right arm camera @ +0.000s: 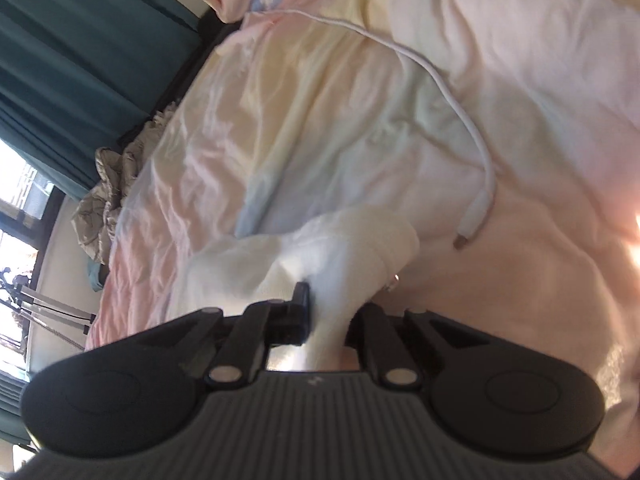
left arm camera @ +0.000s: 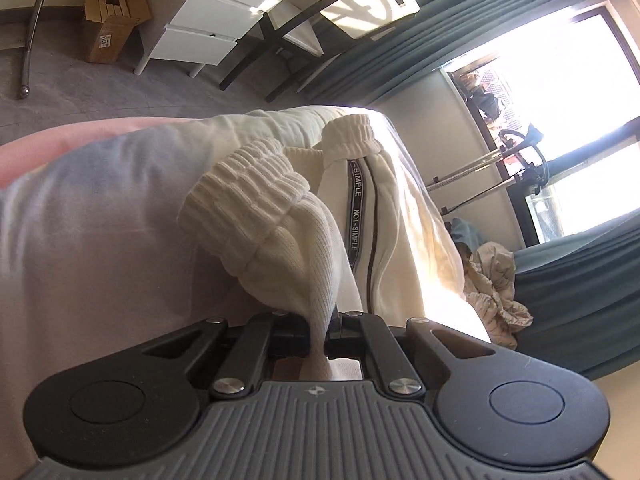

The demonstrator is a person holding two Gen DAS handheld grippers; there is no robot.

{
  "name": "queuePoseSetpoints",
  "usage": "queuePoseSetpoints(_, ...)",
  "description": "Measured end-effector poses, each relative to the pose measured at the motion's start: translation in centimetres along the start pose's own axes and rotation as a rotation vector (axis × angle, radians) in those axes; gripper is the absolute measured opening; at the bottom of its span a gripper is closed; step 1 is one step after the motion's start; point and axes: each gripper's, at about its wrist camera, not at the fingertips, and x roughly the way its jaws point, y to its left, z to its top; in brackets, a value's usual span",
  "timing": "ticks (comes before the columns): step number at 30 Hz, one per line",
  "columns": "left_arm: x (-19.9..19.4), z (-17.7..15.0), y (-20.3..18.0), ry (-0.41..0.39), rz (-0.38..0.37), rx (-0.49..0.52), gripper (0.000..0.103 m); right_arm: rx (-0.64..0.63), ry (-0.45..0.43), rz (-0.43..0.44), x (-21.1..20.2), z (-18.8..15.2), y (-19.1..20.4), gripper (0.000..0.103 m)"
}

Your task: Fold clothes

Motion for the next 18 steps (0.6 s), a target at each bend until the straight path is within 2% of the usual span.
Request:
queuePoseSetpoints(3, 0.1, -0.5, 0.1, 0.002, 0.006, 0.032, 0.007, 0.047, 0.061, -0.051, 0.6, -0.1, -1.3, 0.013)
queuePoseSetpoints(5, 0.0, -0.6, 0.0, 0.012, 0.014, 0.041, 0.009, 0.078, 0.101, -0.085, 1.0, -0.1, -2.2, 0.02)
queuePoseSetpoints(6, -0.1, -0.7, -0.2, 0.019, 0.023, 0.054, 0.011, 0.041, 0.092, -0.106, 0.6, -0.3, -1.7, 0.025)
queuePoseSetpoints(8, -0.5, -1.0, -0.7, 0.025, 0.036, 0.09, 0.03, -0.016, 0.065, -0.141, -0.2, -0.7, -0.9, 0.036)
queuePoseSetpoints(9, -0.8, -1.1, -0.9, 0.025, 0.04, 0.111, 0.037, -0.041, 0.041, -0.164, -0.9, -0.8, -0.5, 0.048)
queuePoseSetpoints(10, -1.2, -1.4, -1.2, 0.021, 0.037, 0.133, 0.05, -0.066, 0.014, -0.189, -1.5, -1.0, -0.3, 0.05)
queuePoseSetpoints(11, -1.6, -1.7, -1.5, 0.017, 0.034, 0.154, 0.057, -0.084, -0.015, -0.203, -2.2, -1.0, -0.1, 0.05)
queuePoseSetpoints(15, -3.6, -3.5, -3.1, -0.032, 0.045, 0.26, 0.072, -0.138, -0.137, -0.207, -5.4, -1.1, 0.9, 0.052)
queuePoseSetpoints(18, -4.8, -5.0, -4.9, -0.07, 0.056, 0.356, 0.075, -0.22, -0.19, -0.153, -7.1, -1.5, 2.5, 0.052)
